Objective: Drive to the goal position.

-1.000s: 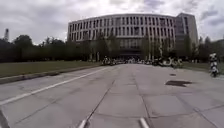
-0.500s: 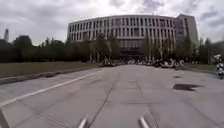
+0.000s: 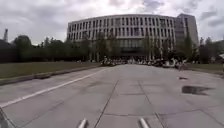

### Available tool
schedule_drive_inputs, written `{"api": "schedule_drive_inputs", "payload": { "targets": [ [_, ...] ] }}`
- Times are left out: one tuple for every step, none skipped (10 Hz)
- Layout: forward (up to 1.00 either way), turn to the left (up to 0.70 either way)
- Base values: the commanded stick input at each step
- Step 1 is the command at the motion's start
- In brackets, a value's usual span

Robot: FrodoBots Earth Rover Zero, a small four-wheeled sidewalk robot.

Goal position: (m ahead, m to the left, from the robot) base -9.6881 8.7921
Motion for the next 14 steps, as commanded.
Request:
{"api": "schedule_drive_inputs", "payload": {
  "targets": [
    [0.7,-0.35],
    [0.7,-0.35],
    [0.7,-0.21],
    [0.7,0.0],
    [0.7,0.0],
    [0.7,0.0],
    [0.7,0.0],
    [0.7,0.0],
    [0.7,0.0],
    [0.7,0.0],
    [0.7,0.0],
    [0.7,0.0],
    [0.7,-0.17],
    [0.55,-0.3]
  ]
}}
